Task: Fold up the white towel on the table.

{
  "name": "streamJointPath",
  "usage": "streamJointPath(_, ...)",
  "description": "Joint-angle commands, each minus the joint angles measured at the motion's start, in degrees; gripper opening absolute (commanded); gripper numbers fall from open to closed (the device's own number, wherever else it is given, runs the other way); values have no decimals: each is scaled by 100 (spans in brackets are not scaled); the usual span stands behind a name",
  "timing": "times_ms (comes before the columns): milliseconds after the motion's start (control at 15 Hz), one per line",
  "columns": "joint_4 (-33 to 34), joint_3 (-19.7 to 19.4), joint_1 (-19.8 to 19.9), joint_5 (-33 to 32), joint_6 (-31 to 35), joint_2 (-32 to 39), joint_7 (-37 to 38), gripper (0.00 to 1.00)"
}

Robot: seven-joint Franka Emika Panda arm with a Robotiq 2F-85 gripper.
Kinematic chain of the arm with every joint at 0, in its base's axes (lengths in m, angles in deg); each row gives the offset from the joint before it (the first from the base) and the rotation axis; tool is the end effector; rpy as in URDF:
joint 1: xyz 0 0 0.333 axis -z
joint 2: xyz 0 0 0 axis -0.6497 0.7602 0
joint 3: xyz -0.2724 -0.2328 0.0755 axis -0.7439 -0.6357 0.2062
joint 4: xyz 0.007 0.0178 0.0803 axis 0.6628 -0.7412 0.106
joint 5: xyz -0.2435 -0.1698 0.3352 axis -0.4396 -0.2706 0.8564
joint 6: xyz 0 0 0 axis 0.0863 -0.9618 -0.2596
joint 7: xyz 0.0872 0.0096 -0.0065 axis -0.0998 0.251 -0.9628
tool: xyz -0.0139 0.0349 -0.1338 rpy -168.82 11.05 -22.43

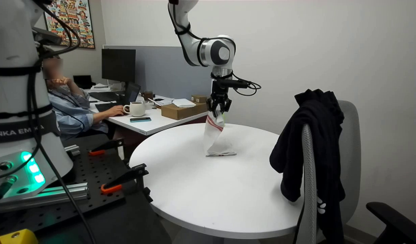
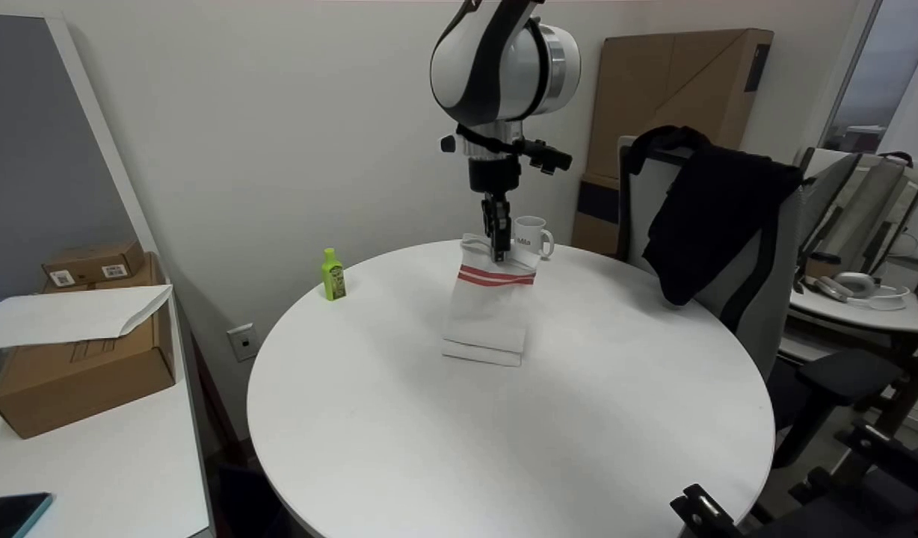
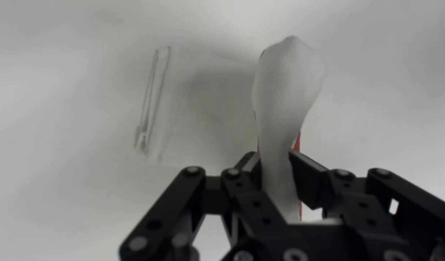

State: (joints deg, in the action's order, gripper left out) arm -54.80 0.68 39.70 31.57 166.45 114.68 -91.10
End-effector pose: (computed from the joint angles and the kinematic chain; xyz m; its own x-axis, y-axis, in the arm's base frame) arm 0.7093 0.0850 0.1583 0.2397 0.9678 -0.0769 0.9692 -0.2432 -0.0393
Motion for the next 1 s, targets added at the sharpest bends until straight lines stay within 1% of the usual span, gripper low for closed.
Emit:
streamJointPath(0, 434, -197, -215, -344, 194, 273, 425, 5)
streamJointPath(200, 815, -352, -345, -672, 117, 603, 739, 5)
streamJointPath(400, 1090, -420, -419, -870, 3, 950, 972, 5)
streamJointPath(733, 1421, -320, -459, -887, -156, 1478, 998, 5)
streamJointPath(933, 1613, -292, -539, -899, -191, 1670, 977, 6)
